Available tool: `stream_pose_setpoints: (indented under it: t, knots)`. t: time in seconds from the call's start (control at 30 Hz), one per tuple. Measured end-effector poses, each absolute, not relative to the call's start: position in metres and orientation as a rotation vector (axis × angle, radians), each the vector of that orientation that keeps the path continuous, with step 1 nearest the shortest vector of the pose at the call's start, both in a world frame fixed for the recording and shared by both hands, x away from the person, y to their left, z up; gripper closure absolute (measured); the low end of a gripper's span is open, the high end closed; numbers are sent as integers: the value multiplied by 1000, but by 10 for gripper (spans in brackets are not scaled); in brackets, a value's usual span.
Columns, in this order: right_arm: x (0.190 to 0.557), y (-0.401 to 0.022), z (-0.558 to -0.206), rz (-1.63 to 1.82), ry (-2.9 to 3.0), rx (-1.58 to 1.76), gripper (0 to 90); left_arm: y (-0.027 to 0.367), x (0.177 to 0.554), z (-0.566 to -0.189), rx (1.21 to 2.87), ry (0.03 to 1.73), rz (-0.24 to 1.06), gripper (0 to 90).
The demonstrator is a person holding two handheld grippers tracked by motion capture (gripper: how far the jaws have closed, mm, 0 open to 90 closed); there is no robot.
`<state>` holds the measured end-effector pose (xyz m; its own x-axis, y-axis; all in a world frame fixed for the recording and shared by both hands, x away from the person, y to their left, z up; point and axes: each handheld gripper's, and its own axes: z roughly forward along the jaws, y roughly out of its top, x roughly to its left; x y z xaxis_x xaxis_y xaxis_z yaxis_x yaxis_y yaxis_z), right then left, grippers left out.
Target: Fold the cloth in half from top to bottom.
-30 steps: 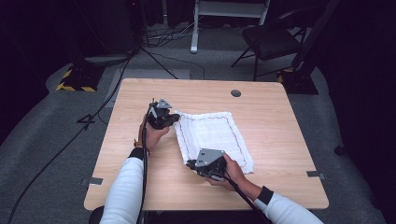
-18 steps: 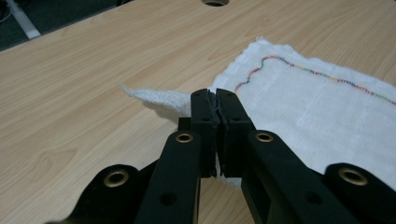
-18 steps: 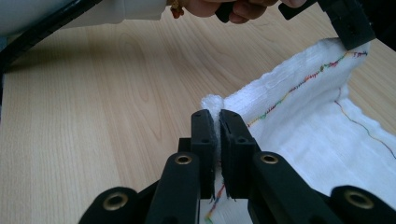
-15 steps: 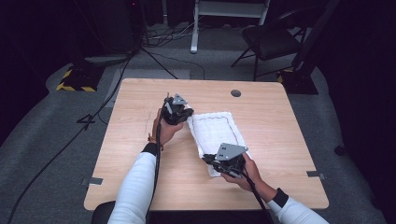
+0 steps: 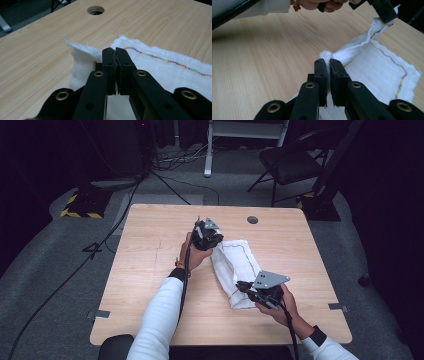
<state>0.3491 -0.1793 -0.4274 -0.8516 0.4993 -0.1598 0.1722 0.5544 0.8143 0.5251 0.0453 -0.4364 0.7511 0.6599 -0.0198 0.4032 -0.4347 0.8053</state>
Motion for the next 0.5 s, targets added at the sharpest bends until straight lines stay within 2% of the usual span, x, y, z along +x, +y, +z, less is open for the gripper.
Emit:
stream_pose_setpoints:
  t: [0.5]
  knots:
    - [349, -228, -435, 1143, 2391, 672, 849, -10, 537, -440, 2132, 736, 363, 867]
